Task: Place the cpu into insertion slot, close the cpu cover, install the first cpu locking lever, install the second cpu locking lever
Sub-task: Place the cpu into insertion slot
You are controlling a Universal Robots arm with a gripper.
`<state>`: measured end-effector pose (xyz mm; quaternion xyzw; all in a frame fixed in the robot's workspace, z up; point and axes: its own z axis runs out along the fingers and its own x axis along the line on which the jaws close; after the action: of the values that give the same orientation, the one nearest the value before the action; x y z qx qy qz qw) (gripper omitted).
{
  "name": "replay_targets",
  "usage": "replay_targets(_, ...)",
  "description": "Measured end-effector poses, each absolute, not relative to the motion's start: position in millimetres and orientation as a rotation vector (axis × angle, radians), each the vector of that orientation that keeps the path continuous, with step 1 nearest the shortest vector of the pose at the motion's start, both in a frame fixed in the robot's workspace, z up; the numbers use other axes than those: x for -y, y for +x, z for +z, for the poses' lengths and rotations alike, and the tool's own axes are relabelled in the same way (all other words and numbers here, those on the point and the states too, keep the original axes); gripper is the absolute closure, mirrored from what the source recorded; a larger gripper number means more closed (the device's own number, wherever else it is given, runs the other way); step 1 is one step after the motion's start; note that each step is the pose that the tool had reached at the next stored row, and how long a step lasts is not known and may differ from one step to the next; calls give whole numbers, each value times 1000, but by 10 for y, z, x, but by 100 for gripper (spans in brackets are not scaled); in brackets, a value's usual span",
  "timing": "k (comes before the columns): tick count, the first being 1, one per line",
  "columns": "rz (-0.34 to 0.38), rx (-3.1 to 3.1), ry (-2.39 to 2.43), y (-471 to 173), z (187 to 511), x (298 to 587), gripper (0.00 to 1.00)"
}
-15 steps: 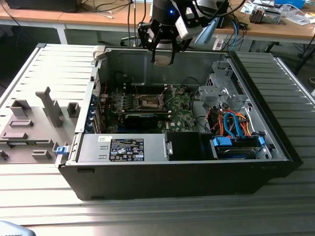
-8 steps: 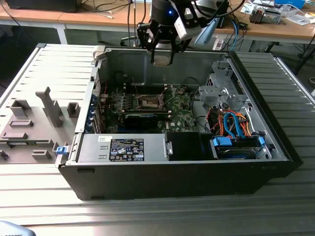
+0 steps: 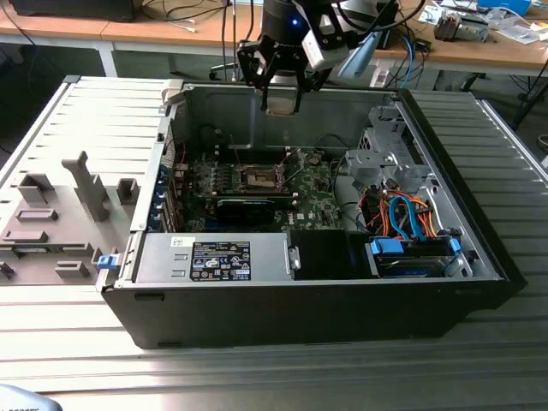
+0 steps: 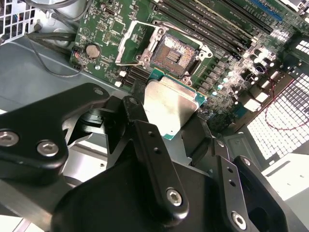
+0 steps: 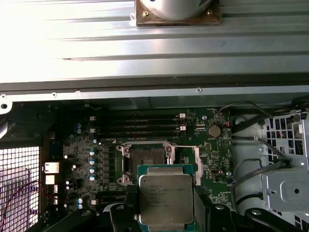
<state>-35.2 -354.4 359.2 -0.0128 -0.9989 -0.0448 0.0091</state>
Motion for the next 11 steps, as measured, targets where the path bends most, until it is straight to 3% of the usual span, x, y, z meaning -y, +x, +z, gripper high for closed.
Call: replay_targets(11,-140,3120,-40,-361,3573,3544,45)
